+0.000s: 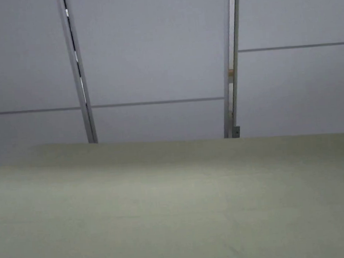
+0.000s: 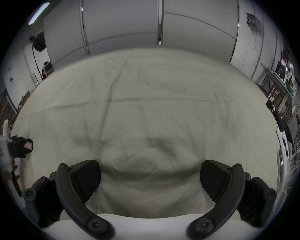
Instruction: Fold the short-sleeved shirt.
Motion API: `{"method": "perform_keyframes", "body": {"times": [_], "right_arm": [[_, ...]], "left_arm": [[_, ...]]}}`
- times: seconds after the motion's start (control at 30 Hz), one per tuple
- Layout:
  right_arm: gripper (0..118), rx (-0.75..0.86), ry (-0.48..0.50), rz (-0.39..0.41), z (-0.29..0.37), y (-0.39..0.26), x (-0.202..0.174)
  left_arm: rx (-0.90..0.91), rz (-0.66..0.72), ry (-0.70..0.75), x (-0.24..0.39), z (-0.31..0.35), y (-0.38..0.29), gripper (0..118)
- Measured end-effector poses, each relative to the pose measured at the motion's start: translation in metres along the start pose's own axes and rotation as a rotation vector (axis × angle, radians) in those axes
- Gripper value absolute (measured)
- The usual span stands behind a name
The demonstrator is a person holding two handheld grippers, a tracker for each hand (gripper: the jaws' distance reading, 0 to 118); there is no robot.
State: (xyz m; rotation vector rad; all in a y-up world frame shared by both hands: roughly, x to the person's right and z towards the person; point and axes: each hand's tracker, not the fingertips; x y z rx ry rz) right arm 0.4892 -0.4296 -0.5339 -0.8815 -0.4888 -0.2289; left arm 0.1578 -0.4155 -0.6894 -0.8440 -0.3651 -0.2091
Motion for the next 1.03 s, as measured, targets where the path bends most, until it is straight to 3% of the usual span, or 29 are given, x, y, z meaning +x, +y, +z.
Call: {"method": "perform_keyframes", "body": {"times": [0.67, 1.03], "right_arm": [[118, 0.008, -0.015, 0.018, -0.001, -0.006, -0.003], [118, 0.000, 0.001, 0.013, -0.013, -0.005, 0.005]], "left_arm": [[-0.028, 0.051, 0.001, 0.000, 0.026, -0.005, 118], [-0.027, 0.050, 0.001, -0.003, -0.001, 0.000, 118]]}}
